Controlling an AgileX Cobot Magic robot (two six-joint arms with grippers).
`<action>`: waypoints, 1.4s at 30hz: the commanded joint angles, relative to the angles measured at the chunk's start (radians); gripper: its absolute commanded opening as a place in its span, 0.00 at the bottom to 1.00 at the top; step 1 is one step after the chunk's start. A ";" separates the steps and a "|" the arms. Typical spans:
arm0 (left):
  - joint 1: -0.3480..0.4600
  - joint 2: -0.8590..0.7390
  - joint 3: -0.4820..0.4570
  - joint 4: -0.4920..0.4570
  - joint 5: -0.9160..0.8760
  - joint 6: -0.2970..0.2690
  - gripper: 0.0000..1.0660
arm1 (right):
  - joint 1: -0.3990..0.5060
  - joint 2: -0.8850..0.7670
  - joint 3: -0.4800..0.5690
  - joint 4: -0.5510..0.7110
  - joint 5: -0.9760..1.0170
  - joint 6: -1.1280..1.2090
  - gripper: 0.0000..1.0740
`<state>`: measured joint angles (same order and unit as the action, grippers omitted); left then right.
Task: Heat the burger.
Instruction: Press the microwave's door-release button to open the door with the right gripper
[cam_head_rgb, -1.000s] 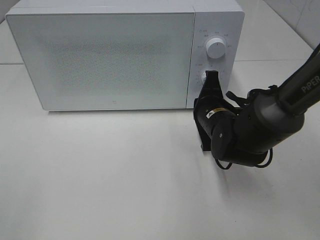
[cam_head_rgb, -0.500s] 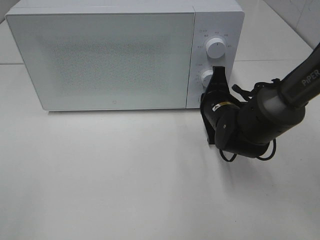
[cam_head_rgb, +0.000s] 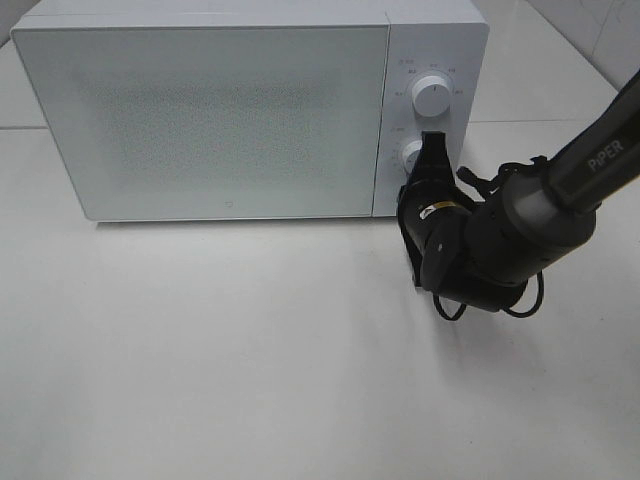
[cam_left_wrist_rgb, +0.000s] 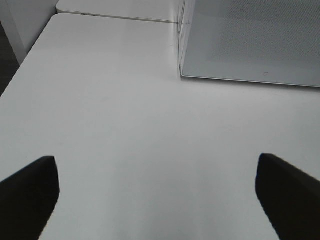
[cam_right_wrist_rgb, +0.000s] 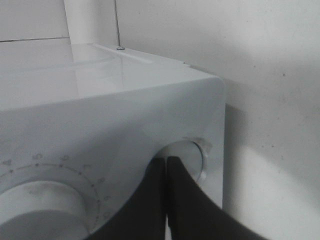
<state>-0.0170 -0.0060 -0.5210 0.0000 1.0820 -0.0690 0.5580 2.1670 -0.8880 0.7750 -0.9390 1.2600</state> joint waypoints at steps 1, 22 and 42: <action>0.002 -0.003 0.001 0.000 -0.012 -0.002 0.94 | -0.011 0.015 -0.048 -0.008 -0.066 -0.010 0.00; 0.002 -0.003 0.001 0.000 -0.012 -0.002 0.94 | -0.053 0.059 -0.141 0.007 -0.253 -0.014 0.00; 0.002 -0.003 0.001 0.000 -0.012 -0.002 0.94 | -0.042 0.001 -0.103 -0.019 -0.111 -0.037 0.00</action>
<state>-0.0170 -0.0060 -0.5210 0.0000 1.0820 -0.0690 0.5480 2.2020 -0.9510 0.8340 -0.9090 1.2440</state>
